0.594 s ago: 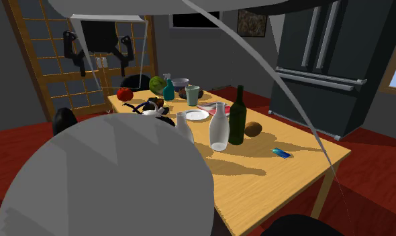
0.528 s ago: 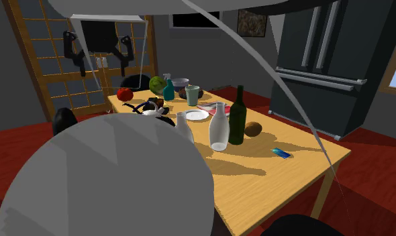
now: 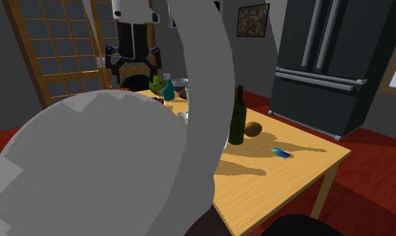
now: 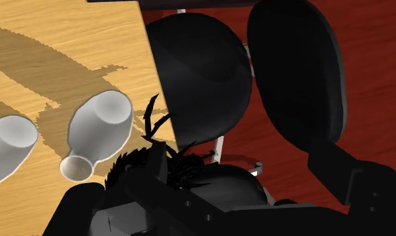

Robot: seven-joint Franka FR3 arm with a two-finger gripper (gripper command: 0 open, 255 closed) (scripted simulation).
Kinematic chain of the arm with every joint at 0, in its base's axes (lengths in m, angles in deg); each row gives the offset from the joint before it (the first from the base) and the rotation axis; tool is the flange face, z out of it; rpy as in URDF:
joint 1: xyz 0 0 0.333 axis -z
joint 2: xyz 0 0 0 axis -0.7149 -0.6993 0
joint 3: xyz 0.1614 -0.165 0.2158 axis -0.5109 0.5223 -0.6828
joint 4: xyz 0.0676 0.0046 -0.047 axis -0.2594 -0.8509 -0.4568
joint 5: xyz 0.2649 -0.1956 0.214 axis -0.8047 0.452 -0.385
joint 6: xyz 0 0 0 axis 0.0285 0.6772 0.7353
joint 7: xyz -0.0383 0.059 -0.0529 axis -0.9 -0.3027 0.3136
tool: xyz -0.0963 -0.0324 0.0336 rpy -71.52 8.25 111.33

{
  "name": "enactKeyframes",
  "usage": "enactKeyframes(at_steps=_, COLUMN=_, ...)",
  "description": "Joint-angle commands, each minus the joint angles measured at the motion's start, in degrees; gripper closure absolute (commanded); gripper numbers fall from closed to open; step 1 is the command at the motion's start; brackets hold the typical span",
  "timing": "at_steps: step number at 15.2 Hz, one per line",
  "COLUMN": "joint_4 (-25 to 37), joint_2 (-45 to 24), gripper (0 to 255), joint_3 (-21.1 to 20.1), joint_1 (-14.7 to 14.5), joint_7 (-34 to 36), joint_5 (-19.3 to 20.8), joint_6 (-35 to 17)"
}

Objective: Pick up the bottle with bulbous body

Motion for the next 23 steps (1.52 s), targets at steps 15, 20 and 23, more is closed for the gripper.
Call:
enactKeyframes(at_steps=15, joint_4=13.5, joint_2=-26.9, gripper=0, joint_3=14.7, joint_1=3.4, joint_7=-19.6, joint_5=1.8, joint_6=-9.8)
enactKeyframes(at_steps=20, joint_4=21.3, joint_2=-37.5, gripper=0, joint_3=18.0, joint_1=5.1, joint_7=-26.4, joint_5=-1.2, joint_6=-11.0)
enactKeyframes(at_steps=23, joint_4=26.9, joint_2=-44.3, gripper=0, joint_3=19.3, joint_1=6.9, joint_7=-30.4, joint_5=-3.7, joint_6=-11.0)
